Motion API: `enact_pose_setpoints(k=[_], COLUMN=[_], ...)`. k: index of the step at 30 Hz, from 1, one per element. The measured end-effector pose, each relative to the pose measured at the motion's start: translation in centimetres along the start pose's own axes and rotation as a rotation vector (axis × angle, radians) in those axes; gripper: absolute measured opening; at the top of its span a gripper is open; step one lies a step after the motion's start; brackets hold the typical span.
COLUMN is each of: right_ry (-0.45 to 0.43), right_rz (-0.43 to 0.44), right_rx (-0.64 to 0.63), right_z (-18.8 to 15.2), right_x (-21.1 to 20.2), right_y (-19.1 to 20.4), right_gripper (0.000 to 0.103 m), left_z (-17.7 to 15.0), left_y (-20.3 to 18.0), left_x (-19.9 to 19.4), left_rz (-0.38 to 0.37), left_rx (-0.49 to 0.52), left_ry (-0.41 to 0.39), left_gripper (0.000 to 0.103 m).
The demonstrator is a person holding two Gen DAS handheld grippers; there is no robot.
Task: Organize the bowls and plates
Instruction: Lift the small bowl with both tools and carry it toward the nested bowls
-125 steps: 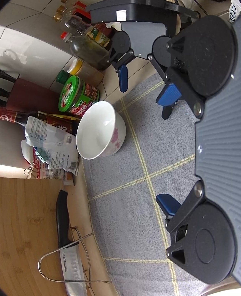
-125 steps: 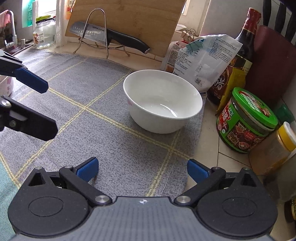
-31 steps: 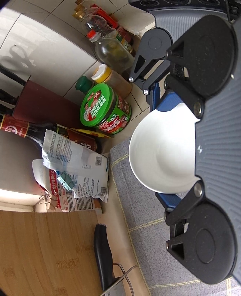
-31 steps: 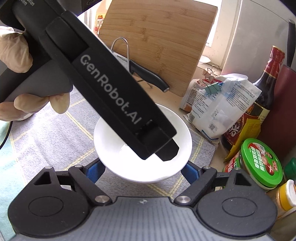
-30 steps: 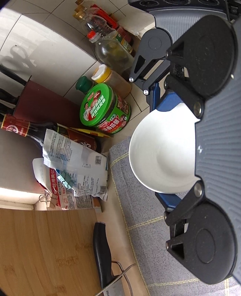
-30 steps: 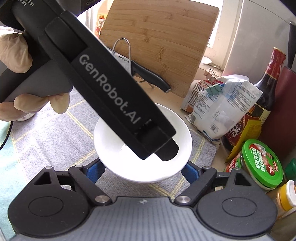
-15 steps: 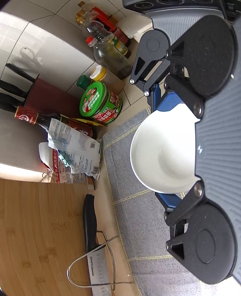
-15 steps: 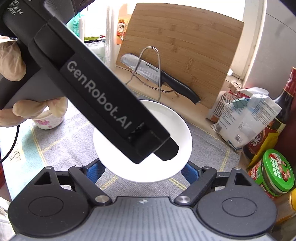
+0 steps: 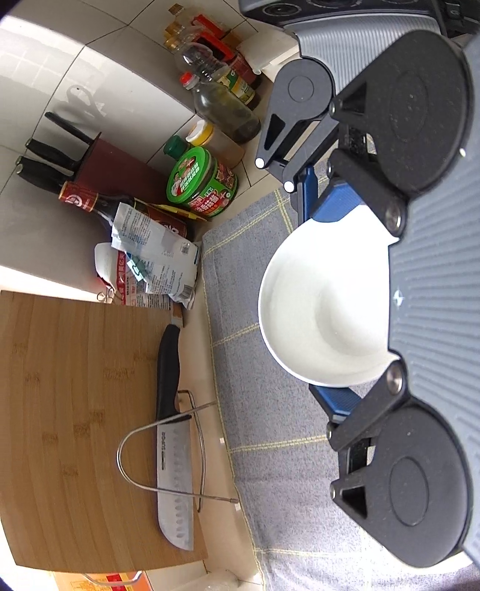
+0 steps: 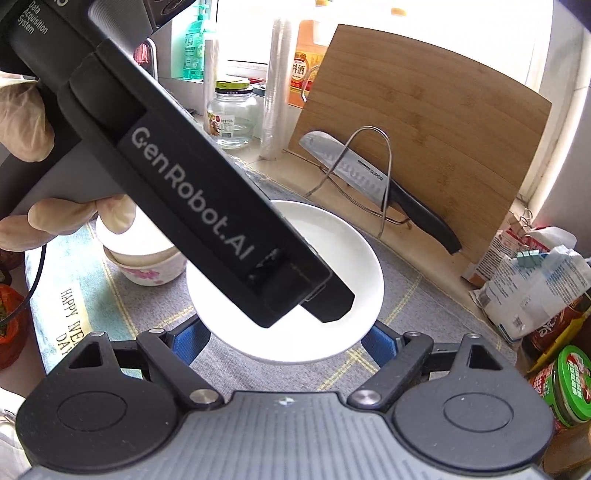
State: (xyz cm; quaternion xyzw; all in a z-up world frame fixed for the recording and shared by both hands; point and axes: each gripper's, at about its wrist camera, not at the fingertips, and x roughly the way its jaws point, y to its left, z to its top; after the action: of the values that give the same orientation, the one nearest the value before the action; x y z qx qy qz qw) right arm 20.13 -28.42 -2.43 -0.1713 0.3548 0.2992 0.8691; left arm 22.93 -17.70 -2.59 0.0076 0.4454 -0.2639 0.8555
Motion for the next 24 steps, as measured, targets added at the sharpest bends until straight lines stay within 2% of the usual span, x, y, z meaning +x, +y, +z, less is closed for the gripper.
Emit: enact_pose_setpoints(k=[13,24], right_ry=[-0.020,-0.009], right_rz=[0.068,0.117], right_rx=[-0.077,-0.112], right_z=[4.8,7.4], right_x=[2.4,5.0], right_y=[5.2,8.9], right_gripper=[0.091,0.091], left_z=[-1.7,-3.4], left_y=[5.9,10.1], left_x=[-5.3,-7.9], left_rz=[0.065,0.108], left_rx=[-0.073,-0.132], left_ry=[-0.049,-0.071], left_gripper=[0.090,0.090])
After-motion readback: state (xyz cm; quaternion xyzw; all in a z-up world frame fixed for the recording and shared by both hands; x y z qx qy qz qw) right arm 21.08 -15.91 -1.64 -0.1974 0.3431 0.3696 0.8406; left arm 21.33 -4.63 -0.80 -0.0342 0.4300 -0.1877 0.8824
